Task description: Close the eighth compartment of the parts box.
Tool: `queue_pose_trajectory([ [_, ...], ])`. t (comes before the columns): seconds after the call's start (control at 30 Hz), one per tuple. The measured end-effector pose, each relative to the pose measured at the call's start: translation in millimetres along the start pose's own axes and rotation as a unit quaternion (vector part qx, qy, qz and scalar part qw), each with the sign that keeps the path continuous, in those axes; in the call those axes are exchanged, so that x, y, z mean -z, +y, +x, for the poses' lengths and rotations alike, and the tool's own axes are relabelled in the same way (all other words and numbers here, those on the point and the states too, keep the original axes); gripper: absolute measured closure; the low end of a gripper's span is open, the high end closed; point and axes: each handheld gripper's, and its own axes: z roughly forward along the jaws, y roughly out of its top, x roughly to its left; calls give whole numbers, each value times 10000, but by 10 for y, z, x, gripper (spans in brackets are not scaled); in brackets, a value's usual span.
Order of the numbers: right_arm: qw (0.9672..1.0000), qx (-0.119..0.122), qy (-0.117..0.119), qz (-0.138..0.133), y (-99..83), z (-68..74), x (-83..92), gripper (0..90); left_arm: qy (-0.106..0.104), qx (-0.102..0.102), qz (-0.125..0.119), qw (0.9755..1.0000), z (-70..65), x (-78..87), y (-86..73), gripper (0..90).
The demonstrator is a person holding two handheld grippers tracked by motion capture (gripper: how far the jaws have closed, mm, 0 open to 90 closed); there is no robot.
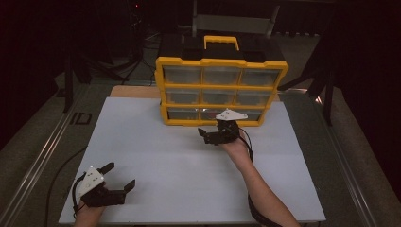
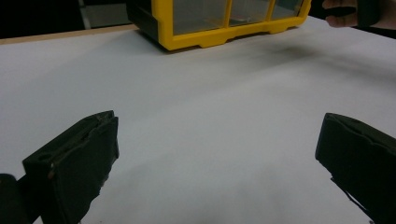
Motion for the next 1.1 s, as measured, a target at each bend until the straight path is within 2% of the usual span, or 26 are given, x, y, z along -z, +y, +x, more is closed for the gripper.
queue_pose_trajectory([
  [0.2,9995,-9,265,-162,77,68,111,84,10,12,-8,10000,3,16,-11,3],
  [0.33,9989,27,356,-289,112,101,193,84,12,33,-33,10000,7,26,-12,3],
  [0.7,9945,179,860,-575,159,171,478,84,7,28,-19,10000,5,19,-12,3],
  [0.9,9933,305,907,-655,165,197,661,84,-2,10,-25,10000,5,23,-11,2],
  [1.0,9930,318,895,-696,163,197,691,84,-1,9,-26,10000,6,27,-10,3],
  [1.03,9926,342,922,-708,163,202,781,84,3,16,-40,10000,6,30,-10,3],
  [1.1,9919,333,970,-749,164,206,846,84,7,11,-43,10000,7,33,-9,2],
])
